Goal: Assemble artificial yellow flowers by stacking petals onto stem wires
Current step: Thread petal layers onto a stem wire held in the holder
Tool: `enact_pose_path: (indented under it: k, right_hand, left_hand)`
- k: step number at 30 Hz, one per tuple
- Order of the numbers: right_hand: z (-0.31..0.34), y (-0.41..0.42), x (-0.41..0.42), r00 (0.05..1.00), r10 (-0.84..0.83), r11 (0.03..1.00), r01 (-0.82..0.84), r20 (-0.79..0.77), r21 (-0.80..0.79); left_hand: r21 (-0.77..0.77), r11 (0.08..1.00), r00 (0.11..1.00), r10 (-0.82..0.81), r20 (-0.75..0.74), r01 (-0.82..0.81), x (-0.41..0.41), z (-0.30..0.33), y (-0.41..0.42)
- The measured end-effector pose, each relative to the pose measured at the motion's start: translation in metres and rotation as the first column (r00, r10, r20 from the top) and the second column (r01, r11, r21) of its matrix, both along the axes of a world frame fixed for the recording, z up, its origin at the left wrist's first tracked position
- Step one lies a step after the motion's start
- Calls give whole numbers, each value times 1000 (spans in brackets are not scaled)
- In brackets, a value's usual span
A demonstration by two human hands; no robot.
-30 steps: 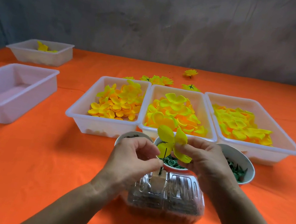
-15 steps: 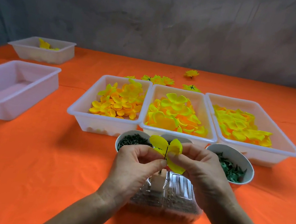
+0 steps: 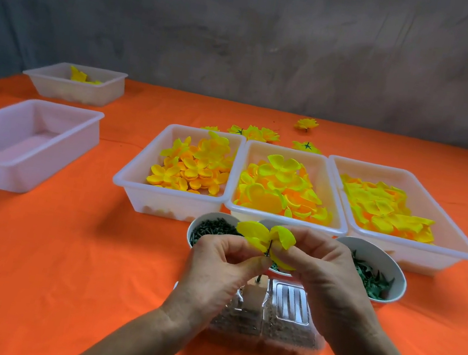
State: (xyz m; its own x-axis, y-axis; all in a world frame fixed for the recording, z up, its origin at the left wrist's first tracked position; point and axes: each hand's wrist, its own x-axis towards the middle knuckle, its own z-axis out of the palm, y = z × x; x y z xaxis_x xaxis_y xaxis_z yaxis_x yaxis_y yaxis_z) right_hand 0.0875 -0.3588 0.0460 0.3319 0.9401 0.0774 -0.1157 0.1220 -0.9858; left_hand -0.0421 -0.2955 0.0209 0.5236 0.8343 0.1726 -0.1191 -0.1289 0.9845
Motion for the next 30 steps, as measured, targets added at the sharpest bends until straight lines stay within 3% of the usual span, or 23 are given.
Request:
enact_pose_path:
  k: [10, 15, 18, 23, 30]
  right_hand:
    - [0, -1, 1, 999, 8, 988, -15, 43, 151]
    - [0, -2, 2, 974, -49, 962, -13, 220, 273]
    - [-3, -3, 4, 897, -145, 934, -15, 418, 357]
    - [-10, -5, 8, 733, -327, 873, -8, 597, 488]
    - [-13, -4, 8, 524, -445, 823, -82, 727, 562]
  left_hand:
    - [1, 1000, 999, 22, -33, -22, 0, -2, 3]
    - [-8, 1000, 999, 5, -38, -6, 0, -1, 2]
    - [2, 1000, 1000, 11, -26, -11, -1, -1, 2]
    - [-12, 1000, 999, -27, 17, 27, 0, 5, -2]
    - [20, 1000, 999, -24, 34, 23, -1, 4, -1]
